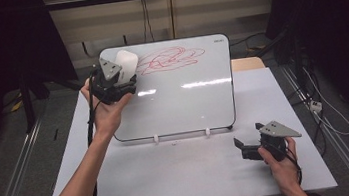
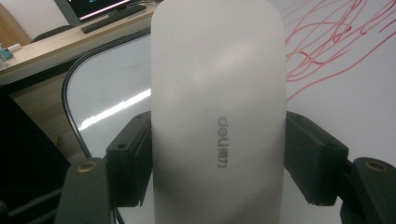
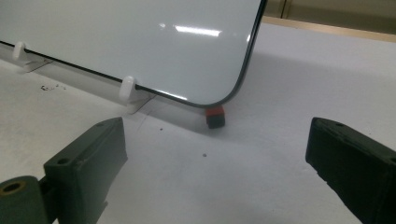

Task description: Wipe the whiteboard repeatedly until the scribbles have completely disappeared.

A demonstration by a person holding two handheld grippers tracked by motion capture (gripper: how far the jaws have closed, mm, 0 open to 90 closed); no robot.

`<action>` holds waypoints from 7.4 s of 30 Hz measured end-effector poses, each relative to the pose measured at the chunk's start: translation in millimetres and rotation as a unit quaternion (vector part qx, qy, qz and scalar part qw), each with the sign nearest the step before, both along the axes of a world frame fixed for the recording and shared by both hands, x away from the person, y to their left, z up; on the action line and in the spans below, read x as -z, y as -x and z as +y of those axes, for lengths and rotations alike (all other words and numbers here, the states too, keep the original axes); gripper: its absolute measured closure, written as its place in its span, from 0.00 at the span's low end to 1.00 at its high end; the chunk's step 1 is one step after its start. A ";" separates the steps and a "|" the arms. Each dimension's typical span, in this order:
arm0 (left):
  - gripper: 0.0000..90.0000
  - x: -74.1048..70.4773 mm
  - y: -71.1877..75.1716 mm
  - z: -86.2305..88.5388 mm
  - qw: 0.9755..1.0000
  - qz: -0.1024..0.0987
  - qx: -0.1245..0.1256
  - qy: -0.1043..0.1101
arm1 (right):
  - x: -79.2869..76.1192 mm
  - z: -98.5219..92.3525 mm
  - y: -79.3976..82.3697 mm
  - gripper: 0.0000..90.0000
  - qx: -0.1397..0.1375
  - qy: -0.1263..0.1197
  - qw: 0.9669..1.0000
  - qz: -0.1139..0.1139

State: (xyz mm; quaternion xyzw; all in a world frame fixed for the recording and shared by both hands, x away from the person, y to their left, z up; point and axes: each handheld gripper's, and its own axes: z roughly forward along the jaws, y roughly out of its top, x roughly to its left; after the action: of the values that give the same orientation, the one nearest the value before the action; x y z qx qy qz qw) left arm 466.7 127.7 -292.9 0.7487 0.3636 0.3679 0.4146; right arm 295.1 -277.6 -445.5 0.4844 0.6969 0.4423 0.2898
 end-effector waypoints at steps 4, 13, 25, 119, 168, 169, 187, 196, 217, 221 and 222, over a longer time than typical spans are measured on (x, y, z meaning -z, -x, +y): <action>0.35 -0.1 -5.9 -1.2 1.000 0.001 -0.007 -0.007 | 0.1 1.7 -0.8 0.06 -0.003 0.001 1.000 0.001; 0.35 2.3 -16.0 -1.3 0.999 0.003 -0.031 -0.030 | 0.6 7.3 -3.4 0.06 -0.014 0.004 1.000 0.003; 0.35 4.2 -22.0 -6.1 0.998 0.012 -0.040 -0.040 | -0.6 9.4 -2.7 0.06 -0.019 0.006 1.000 0.000; 0.35 3.9 -16.2 -88.0 0.994 0.023 0.024 -0.105 | -1.3 9.2 -0.7 0.06 -0.025 0.003 1.000 -0.004; 0.35 -9.7 -26.0 -121.2 0.993 0.030 0.015 -0.115 | -1.8 9.7 0.8 0.05 -0.027 0.000 1.000 -0.004; 0.35 -9.8 -26.3 -122.5 0.993 0.032 0.016 -0.116 | -1.7 9.5 0.7 0.05 -0.027 -0.001 1.000 -0.004; 0.35 -11.5 -24.7 -152.4 0.989 0.029 0.032 -0.142 | -1.9 9.2 1.7 0.05 -0.030 -0.003 1.000 -0.006; 0.35 -11.8 -23.1 -170.5 0.988 0.021 0.041 -0.148 | -1.9 8.7 2.2 0.05 -0.029 -0.004 1.000 -0.005; 0.35 -11.1 -20.1 -209.6 0.983 0.018 0.059 -0.175 | -1.9 7.2 3.1 0.05 -0.030 -0.005 1.000 -0.007; 0.35 -10.7 -17.8 -212.2 0.979 0.014 0.066 -0.192 | -1.8 7.5 3.1 0.05 -0.030 -0.005 1.000 -0.007; 0.35 -9.9 -16.9 -214.0 0.979 0.015 0.069 -0.190 | -1.8 7.5 3.2 0.05 -0.030 -0.005 1.000 -0.006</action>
State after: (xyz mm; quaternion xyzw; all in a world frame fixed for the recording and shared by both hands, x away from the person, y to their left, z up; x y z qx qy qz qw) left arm 483.6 -86.3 -283.0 0.8423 0.2409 0.3900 0.2835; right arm 291.9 -270.1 -443.7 0.4619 0.7071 0.4573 0.2786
